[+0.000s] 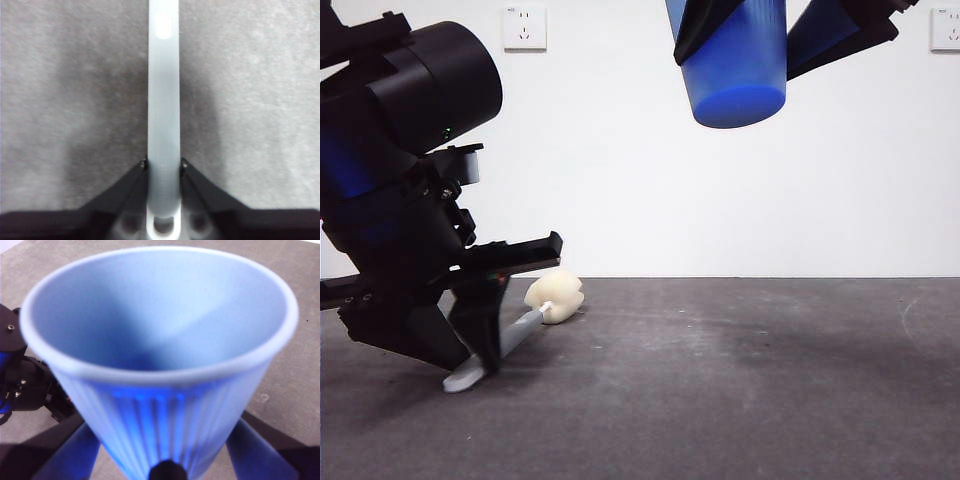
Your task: Pick up the cup brush,pick up the cup,insert the brush into the cup,clean the cup,put the cup brush back,put the cup back to the fixed position on the table
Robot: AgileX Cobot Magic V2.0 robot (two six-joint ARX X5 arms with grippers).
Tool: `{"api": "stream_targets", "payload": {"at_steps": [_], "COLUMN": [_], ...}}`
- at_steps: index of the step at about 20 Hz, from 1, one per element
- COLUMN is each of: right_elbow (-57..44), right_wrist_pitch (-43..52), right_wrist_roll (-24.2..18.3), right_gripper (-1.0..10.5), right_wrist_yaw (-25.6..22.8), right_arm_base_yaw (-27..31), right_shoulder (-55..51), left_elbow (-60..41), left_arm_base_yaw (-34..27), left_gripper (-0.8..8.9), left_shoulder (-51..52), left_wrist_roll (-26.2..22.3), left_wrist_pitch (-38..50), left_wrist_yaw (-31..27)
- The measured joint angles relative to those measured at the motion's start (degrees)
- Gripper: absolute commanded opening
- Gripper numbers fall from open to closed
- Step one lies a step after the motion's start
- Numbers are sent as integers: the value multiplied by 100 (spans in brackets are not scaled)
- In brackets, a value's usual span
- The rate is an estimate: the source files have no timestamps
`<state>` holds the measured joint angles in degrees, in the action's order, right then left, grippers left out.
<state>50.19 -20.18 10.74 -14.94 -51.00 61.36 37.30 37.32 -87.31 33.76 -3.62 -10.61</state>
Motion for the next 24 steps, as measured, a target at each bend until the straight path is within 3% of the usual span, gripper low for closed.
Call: {"api": "stream_targets", "payload": {"at_steps": [6,10,16,20,24], "right_elbow": [0,-7,-850,-1209,-1379], "right_wrist_pitch": [0,308,2166,3139,4000], "right_wrist_roll": [-2,-24,-345,-551,-590], "right_gripper": [-17,-17,-17,-17,-17], "right_wrist_yaw": [-2,-146,-728,-752,-459], "right_arm_base_yaw": [0,46,481,879,1215], "right_shoulder": [0,188,835,1384,2441], "left_elbow": [70,9,-2,-2,-2], "left_arm_base_yaw": [2,2,2,2,2], "left_gripper": [389,389,388,386,386], "left_shoulder": [52,424,2061,3145,3901], "left_wrist_roll": [-9,-76,-457,-575,-629], "left_wrist_pitch": [28,-479,-1121,-1508,-1934], "left_wrist_yaw": [479,514,481,485,485]}}
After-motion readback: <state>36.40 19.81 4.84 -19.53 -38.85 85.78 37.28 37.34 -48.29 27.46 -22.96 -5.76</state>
